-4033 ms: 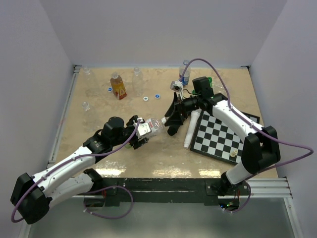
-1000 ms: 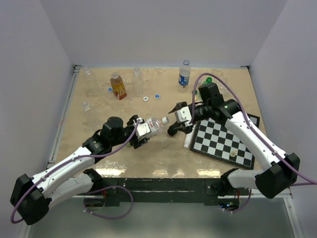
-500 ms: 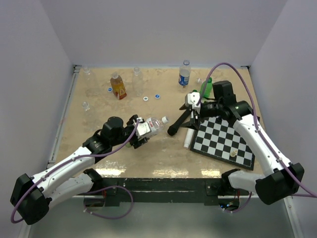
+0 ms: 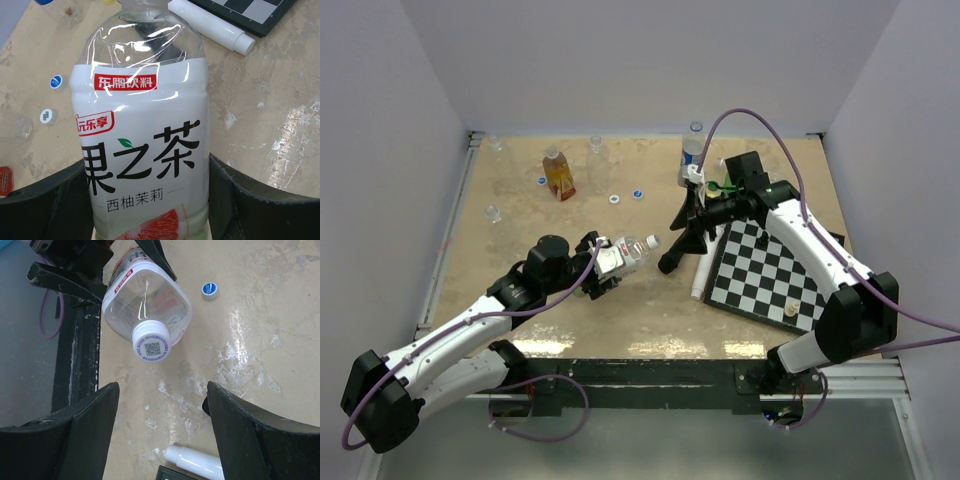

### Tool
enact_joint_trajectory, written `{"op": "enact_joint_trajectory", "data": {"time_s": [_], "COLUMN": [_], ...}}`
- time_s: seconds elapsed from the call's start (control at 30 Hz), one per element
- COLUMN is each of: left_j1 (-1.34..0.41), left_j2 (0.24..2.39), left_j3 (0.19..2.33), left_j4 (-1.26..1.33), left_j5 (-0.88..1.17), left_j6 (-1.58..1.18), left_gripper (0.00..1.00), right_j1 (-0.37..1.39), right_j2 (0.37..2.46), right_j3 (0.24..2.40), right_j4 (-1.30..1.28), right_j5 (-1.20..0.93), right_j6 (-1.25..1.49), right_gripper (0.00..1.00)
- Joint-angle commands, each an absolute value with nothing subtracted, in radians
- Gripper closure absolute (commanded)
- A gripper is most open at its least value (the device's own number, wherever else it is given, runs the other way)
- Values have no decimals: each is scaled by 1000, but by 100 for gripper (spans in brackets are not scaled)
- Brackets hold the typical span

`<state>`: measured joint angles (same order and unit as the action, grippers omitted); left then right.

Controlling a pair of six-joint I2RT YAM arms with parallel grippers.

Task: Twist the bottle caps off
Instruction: Unscrew the bottle cap from the plastic bottle.

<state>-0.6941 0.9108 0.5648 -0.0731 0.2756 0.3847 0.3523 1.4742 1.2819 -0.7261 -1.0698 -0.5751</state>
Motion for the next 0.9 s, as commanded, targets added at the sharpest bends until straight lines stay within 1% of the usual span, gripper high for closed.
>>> {"op": "enact_joint_trajectory", "data": {"time_s": [0.0, 0.5, 0.67, 0.87], "left_j1": [-690, -690, -690, -690], "left_j2": [907, 908, 908, 907], "left_j3": [581, 580, 580, 580], "left_j4": [-38, -38, -38, -38], "left_j5": [272, 268, 265, 265], "left_j6": [374, 374, 374, 374], "left_gripper": [100, 100, 100, 100], "right_j1": [350, 353, 354, 365], "right_j2": [1466, 1485, 1499, 1509], "right_j3": [1324, 1302, 1304, 1310], "right_j4": [-716, -696, -713, -715], "right_j5": [-1114, -1146, -1189, -1190], "right_j6": [-508, -471, -474, -456], "right_gripper": [25, 27, 27, 27]}}
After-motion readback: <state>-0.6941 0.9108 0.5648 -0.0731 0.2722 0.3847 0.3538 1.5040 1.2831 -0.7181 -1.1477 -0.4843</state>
